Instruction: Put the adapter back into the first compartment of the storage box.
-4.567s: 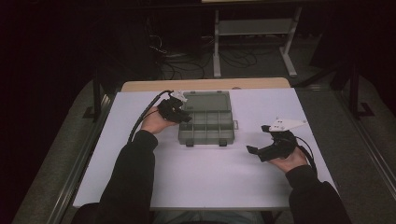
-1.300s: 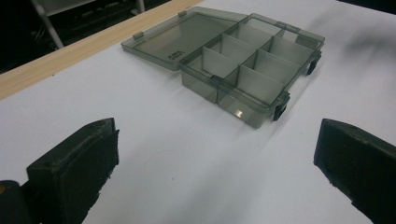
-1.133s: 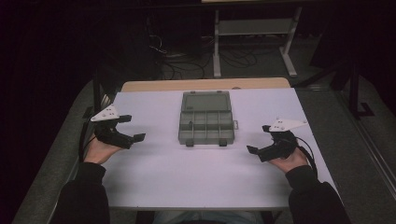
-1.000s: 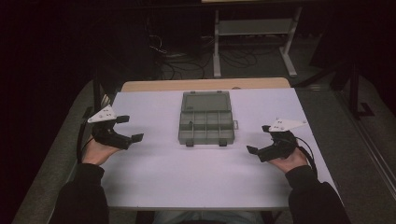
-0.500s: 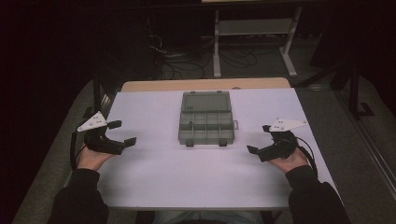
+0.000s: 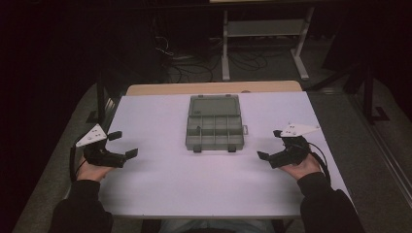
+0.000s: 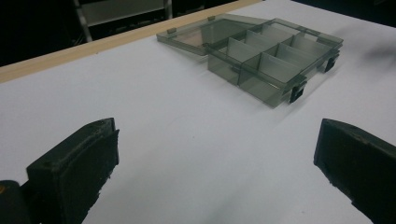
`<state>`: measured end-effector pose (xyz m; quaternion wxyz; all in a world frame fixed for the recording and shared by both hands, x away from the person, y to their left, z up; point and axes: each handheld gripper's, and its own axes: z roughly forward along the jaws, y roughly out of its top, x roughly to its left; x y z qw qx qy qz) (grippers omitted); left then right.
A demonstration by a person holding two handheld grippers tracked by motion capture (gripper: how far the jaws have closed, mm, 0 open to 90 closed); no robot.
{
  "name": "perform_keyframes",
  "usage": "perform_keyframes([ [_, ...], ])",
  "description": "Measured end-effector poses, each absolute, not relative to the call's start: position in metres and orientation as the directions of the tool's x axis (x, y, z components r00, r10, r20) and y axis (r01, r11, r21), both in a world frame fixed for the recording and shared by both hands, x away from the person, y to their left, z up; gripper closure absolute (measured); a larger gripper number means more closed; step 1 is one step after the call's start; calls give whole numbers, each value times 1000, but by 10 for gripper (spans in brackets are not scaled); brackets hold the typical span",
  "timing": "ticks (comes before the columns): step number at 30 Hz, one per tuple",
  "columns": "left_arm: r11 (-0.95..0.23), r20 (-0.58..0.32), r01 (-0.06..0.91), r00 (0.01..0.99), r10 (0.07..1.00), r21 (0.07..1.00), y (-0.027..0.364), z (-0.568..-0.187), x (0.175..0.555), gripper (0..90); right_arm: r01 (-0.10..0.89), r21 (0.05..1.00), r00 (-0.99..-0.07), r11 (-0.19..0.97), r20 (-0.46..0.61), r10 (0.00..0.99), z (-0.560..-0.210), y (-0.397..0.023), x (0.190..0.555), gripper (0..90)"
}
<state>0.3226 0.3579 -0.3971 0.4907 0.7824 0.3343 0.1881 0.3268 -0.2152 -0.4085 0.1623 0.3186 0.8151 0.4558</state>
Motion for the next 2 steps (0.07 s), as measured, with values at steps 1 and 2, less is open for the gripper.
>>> perform_keyframes([
  [1,-297,-33,339,706,707,892,357,-398,322,0,372,846,-744,382,26,668,-409,-215,327,0],
  [2,-305,-28,338,710,704,890,356,-398,323,0,371,846,-744,383,24,667,-409,-215,327,0],
])
